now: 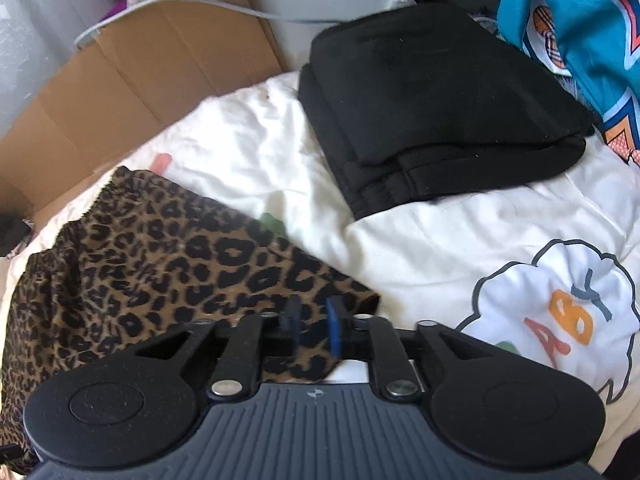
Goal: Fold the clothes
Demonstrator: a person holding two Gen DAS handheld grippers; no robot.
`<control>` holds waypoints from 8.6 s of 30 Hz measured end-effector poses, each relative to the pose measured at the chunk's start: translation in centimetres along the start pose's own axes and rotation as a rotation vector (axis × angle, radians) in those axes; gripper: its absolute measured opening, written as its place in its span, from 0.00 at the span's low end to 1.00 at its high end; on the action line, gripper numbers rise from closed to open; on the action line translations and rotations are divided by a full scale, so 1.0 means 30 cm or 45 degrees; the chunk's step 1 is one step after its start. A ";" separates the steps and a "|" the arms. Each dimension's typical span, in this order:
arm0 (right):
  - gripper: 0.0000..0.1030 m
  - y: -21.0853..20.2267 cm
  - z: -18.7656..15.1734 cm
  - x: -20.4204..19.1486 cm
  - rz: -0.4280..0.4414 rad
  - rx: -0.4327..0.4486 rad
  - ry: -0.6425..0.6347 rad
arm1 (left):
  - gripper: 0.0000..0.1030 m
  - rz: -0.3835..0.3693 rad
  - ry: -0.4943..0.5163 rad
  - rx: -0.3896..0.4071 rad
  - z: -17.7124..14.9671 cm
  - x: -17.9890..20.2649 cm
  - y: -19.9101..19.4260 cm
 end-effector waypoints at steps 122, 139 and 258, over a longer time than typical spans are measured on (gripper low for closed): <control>0.84 -0.413 -0.268 -0.816 0.676 -0.159 -0.747 | 0.02 -0.513 -0.568 0.319 0.069 -0.052 -0.302; 0.52 -0.452 -0.370 -1.034 0.857 -0.138 -0.815 | 0.01 -0.710 -0.472 0.238 0.117 0.197 -0.254; 0.02 0.002 0.044 0.069 0.224 -0.082 0.043 | 0.03 -0.782 -0.332 -0.348 -0.224 0.417 0.013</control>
Point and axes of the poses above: each gripper's, at about its wrist camera, not at the fingertips, and y roughly the way its jaws point, x to its right, z to its top, the point moved 7 cm from there along y, roughly the way its jaws point, and after that the axes turned 8 degrees about -z, right-handed, at the moved point
